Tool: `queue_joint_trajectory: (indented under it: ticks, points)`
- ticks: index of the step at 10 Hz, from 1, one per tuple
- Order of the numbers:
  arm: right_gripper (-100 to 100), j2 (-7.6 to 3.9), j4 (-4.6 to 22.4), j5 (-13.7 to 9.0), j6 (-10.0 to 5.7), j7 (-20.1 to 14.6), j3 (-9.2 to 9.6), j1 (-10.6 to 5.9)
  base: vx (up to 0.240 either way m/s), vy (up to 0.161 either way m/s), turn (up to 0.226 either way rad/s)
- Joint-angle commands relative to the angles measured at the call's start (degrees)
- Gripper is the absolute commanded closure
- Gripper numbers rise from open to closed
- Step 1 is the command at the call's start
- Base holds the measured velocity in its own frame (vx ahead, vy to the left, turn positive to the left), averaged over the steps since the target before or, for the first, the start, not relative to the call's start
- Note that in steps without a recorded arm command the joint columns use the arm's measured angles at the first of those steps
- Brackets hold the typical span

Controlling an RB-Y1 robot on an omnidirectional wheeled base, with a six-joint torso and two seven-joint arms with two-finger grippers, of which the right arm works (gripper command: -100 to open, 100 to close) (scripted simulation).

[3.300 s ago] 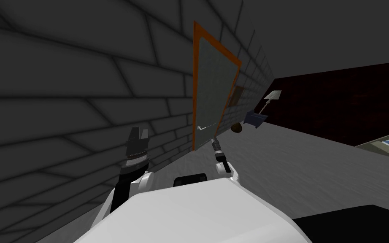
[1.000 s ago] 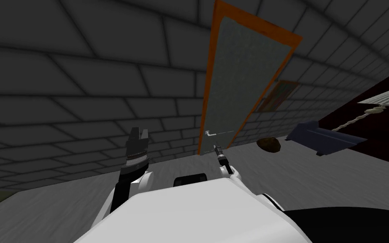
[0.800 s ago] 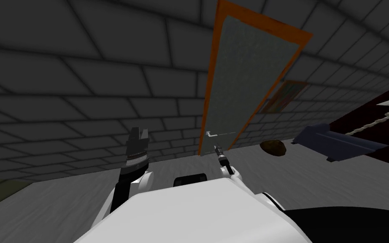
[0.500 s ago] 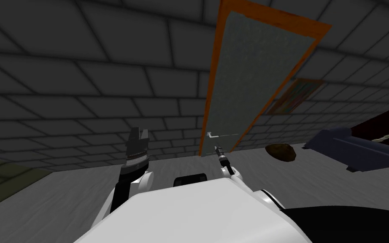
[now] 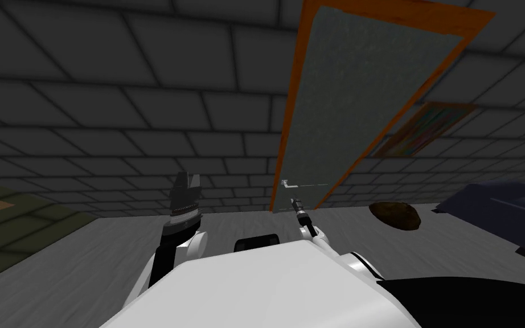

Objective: Pull the door open

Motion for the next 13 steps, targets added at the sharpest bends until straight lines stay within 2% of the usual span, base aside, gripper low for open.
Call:
queue_joint_trajectory:
  ticks: [1,2,9,10,11,13]
  points:
    - [-100,-0.34,1.88,-0.17,-0.55,-0.50,0.05,-0.72,0.008,-0.055,0.118]
    - [-100,-0.17,0.93,-0.11,-0.17,-0.23,0.02,-0.38,0.003,-0.028,0.023]
    - [-100,-1.24,2.91,-1.39,-1.87,-0.67,-2.10,0.55,0.177,-0.020,0.086]
    - [-100,-1.10,3.25,-1.26,-1.95,-0.64,-1.88,0.23,0.098,-0.009,0.026]
    - [100,-1.10,3.25,-1.26,-1.95,-0.64,-1.88,0.23,-0.013,0.000,-0.020]
    - [100,-1.10,3.25,-1.26,-1.95,-0.64,-1.88,0.23,-0.032,0.002,-0.001]
